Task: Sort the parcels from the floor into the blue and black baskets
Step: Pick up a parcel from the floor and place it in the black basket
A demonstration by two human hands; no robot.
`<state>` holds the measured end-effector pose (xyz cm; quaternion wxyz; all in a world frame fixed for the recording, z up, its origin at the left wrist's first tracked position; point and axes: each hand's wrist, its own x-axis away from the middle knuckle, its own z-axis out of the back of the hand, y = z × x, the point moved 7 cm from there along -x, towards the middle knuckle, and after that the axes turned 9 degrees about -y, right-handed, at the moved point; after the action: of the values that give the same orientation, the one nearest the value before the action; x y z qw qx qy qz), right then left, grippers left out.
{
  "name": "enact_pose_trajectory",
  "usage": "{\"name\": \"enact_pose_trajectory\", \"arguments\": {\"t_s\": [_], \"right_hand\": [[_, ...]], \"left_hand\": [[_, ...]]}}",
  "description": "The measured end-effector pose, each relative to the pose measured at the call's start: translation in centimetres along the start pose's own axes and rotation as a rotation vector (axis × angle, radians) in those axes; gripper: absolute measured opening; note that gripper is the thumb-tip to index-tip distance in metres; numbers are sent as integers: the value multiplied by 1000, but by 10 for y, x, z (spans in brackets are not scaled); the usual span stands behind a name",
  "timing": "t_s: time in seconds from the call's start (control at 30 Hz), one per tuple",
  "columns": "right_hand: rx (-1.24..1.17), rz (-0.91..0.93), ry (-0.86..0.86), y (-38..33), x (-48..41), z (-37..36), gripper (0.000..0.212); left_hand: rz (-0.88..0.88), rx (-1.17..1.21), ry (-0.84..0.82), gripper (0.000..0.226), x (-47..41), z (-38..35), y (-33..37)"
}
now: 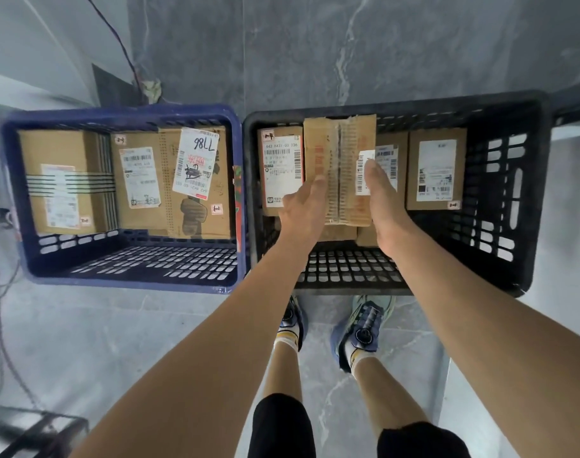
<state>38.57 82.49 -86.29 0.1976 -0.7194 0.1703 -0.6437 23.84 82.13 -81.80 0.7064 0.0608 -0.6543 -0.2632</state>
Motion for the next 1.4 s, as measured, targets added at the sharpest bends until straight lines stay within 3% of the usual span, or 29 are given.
{"name": "enact_pose_trajectory", "arguments": {"t_s": [0.17,0.33,0.47,0.6,0.7,0.73,0.83,0.97,1.13,1.27,1.4], "right_hand": [[51,-27,-44,7,-5,-4,62],[37,-34,-29,9,-14,-7,72],[6,-61,-33,15,-25,-8,76],[16,-52,-52,12,-26,-9,77],[-2,-58,-72,13,-23,-6,100],[-18,-65,-71,14,-21,-3,101],[-61,-47,-54,5,-9,2,77],[-102,28,-59,-29,24,-2,70],[-207,191,12,-89,92,15,70],[-236,319,30,-141,166,30,72],[-285,456,81,-192,252,47,69]], "left_hand": [[3,-25,7,72,-7,-9,-5],[-62,-33,31,51,-13,-14,0],[-15,-31,189,46,-25,-5,-15],[14,-125,38,47,-20,-17,-9],[15,-143,75,47,-18,-13,-4],[15,-148,70,46,-17,-12,-4],[-25,-147,69,44,-9,-10,4],[-71,-36,103,51,12,0,25],[-125,156,23,81,73,6,74],[-192,165,-12,102,147,13,137],[-322,148,-85,88,234,11,206]]}}
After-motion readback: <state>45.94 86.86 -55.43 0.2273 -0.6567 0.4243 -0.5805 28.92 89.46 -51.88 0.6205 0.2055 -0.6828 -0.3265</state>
